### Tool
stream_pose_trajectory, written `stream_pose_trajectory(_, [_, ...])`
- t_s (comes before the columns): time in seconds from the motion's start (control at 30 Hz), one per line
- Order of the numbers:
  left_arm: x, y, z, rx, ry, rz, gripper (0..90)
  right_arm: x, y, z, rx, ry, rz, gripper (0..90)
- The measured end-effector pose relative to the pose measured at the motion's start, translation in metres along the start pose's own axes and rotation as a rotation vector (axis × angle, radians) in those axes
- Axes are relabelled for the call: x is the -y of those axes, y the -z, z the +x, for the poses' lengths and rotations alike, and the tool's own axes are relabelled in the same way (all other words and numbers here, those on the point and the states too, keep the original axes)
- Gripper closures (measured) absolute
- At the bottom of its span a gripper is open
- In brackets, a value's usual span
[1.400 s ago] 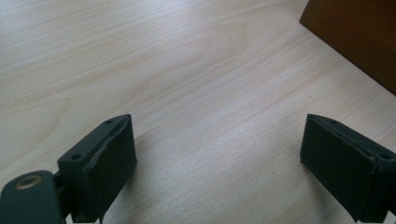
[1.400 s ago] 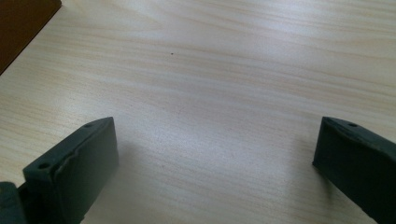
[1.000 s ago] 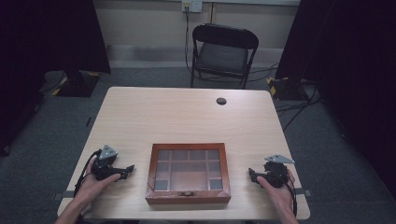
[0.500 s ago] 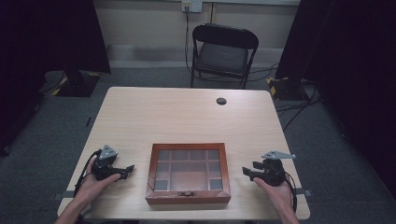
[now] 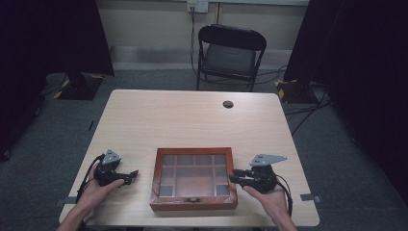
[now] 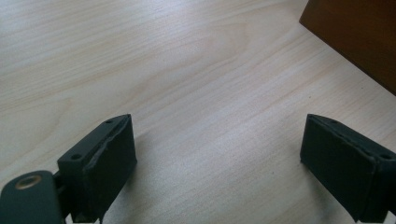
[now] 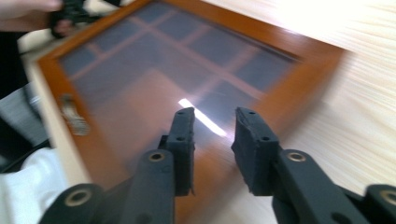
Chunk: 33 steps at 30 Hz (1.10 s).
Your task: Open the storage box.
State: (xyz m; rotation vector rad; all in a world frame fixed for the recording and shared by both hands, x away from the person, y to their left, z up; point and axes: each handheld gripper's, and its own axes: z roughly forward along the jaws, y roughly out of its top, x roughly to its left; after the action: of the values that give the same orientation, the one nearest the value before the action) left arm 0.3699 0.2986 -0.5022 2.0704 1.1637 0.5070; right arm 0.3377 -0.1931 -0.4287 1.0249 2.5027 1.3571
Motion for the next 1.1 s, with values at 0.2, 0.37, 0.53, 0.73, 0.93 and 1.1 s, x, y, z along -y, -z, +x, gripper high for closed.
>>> stream_pose_trajectory(0.2, [0.000,0.000,0.000,0.001,-0.003,0.001,9.4,-0.017,-0.018,0.020,-0.123,0.074,0.003,75.3])
stream_pose_trajectory(0.37, [0.000,0.000,0.000,0.001,-0.001,0.002,9.3,-0.022,-0.036,0.032,-0.196,0.109,0.027,77.0])
stream_pose_trajectory(0.53, [0.000,0.000,0.000,0.001,-0.001,0.002,9.3,-0.024,-0.047,0.043,-0.267,0.136,0.054,78.4])
stream_pose_trajectory(0.73, [0.000,0.000,0.000,0.001,-0.002,0.003,9.3,-0.022,-0.055,0.058,-0.339,0.183,0.076,79.0])
stream_pose_trajectory(0.93, [0.000,-0.001,0.001,0.000,0.000,0.002,9.0,-0.019,-0.063,0.066,-0.352,0.207,0.111,78.6])
stream_pose_trajectory(1.1, [-0.001,-0.001,0.003,-0.015,0.014,0.004,8.9,-0.018,-0.067,0.067,-0.352,0.225,0.123,78.9])
